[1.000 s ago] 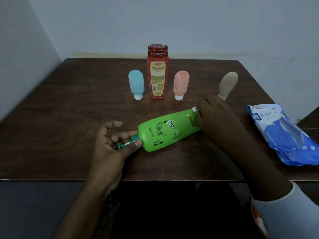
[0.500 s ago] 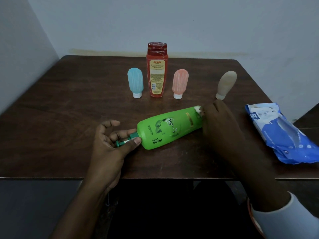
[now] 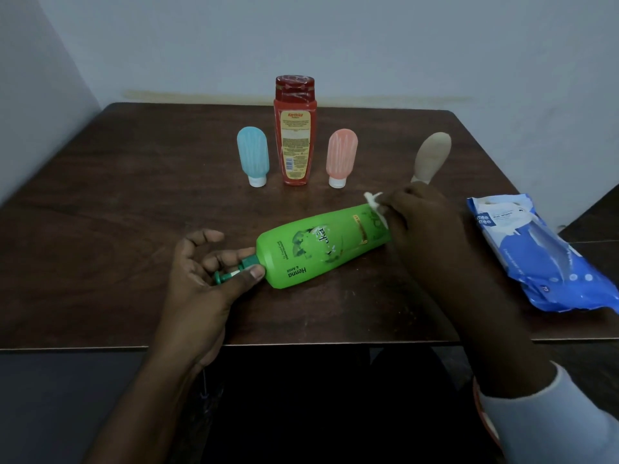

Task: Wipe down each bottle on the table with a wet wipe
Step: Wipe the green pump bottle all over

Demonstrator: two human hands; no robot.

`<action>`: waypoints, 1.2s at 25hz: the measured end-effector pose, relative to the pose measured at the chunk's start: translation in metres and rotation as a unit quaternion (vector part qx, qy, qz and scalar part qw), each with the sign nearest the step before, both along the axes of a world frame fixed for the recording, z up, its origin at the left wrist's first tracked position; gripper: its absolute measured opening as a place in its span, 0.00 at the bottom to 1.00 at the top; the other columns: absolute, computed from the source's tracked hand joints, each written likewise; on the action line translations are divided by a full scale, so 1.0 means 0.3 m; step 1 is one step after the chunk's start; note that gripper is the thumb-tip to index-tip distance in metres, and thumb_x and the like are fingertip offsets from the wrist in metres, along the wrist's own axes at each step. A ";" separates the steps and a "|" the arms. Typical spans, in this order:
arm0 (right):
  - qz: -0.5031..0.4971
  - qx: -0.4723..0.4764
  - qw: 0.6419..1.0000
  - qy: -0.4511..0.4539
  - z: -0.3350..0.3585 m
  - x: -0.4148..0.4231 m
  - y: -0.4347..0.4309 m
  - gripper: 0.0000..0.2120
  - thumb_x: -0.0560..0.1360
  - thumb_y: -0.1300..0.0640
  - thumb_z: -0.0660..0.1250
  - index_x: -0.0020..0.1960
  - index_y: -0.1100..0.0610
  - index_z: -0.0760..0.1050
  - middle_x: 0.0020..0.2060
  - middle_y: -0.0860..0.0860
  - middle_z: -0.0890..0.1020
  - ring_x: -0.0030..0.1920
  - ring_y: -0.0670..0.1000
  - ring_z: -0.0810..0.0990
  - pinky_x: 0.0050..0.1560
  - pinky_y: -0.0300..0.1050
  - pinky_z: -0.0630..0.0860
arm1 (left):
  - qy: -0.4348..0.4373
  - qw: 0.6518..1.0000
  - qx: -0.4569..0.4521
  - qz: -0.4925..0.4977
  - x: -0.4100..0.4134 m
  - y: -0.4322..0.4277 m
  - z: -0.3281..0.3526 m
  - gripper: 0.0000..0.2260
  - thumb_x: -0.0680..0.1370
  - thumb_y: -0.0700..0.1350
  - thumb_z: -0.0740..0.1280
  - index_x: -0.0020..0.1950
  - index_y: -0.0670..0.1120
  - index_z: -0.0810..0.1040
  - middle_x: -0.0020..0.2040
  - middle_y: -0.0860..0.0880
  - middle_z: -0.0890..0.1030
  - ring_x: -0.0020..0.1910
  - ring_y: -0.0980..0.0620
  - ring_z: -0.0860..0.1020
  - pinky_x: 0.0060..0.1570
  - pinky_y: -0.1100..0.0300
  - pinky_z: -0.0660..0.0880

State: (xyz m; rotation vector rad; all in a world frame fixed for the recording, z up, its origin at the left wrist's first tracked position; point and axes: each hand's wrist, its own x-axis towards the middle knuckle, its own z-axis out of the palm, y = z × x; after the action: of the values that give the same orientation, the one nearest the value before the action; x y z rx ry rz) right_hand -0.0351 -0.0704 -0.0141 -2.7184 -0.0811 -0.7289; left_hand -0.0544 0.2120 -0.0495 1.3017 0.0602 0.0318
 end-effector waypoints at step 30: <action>-0.080 0.012 0.997 -0.018 -0.115 -0.139 0.058 0.11 0.75 0.63 0.68 0.55 0.57 0.83 0.50 0.55 0.84 0.52 0.58 0.79 0.53 0.44 0.71 | 0.016 0.999 -0.036 -0.034 0.013 0.003 -0.012 0.24 0.74 0.29 0.72 0.63 0.48 0.69 0.37 0.43 0.83 0.49 0.46 0.87 0.49 0.45 0.85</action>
State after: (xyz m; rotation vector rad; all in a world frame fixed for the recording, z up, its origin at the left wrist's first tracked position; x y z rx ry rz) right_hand -0.0769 -0.0529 -0.0486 -2.7121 0.1364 -0.8186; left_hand -0.0505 0.2129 -0.0532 1.2322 0.0438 -0.0489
